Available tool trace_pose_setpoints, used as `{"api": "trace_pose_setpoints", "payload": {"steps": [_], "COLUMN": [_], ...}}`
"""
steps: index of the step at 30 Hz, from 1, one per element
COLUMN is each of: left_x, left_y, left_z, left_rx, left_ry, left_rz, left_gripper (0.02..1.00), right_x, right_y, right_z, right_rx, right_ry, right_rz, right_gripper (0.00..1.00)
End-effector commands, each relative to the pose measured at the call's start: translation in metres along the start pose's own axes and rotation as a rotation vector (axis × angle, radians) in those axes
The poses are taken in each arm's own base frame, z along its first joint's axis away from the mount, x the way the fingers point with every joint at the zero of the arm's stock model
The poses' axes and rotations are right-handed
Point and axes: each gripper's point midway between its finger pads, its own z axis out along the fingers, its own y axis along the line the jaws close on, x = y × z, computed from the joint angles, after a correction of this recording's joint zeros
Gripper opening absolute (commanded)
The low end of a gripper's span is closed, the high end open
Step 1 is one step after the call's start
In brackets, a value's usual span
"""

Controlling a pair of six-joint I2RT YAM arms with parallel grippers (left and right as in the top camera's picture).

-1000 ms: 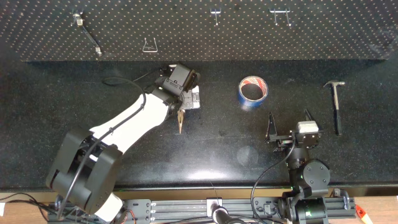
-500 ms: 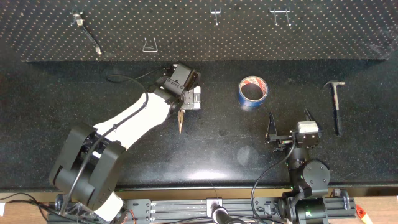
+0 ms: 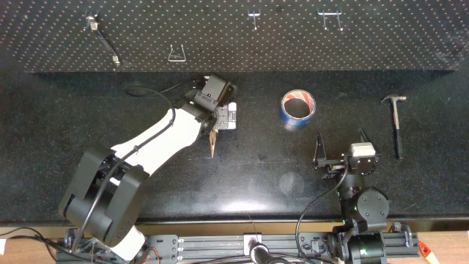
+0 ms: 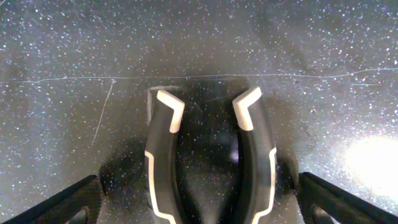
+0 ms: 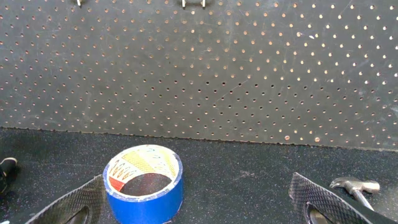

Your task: Place Tools Onto Pegboard

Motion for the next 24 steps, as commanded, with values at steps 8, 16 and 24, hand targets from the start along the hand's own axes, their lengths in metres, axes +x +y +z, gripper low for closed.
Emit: {"api": "trace_pose_setpoints", "payload": {"steps": [8,16,24], "left_x": [0.0069,0.008,0.0087], "left_y": [-0.0006,-0.0024,-0.0035], "left_z": [0.0102,0.0101,0.0101], "left_rx": [-0.003,0.008,0.013], "left_ry": [0.036,0.042,0.046], "left_rz": [0.029,0.019,-0.007], "left_gripper": [0.873,0.663,0.606], "right_x": [0.0012,0.0012,0.0013], "right_y": [0.0015,0.0015,0.0015], "right_z": [-0.0002,-0.0002,-0.0002], "right_rx": [-0.006,-0.006,-0.006], "right_ry": [0.002,0.002,0.002], "right_rz": [-0.017,-0.017,-0.017], "right_gripper": [0.956,0.956,0.956]}}
